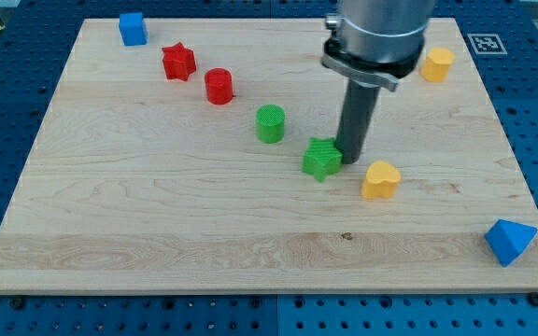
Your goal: Move yellow heart towards blue triangle
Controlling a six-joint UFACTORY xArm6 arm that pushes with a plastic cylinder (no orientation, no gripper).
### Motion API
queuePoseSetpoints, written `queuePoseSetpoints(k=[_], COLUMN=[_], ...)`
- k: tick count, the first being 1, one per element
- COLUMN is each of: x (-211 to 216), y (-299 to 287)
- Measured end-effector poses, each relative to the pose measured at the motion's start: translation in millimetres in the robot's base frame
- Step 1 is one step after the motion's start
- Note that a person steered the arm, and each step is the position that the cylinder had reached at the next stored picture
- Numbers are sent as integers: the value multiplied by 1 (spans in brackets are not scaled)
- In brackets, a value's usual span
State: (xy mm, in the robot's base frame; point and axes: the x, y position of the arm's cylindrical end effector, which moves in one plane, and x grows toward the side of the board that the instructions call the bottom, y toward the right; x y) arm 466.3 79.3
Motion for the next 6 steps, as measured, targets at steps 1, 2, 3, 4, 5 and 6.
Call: queuePoseSetpoints(k=[1, 2, 3, 4, 5, 6], x=[7, 14, 19, 26, 37, 46], y=[-5, 1, 18, 37, 55, 58])
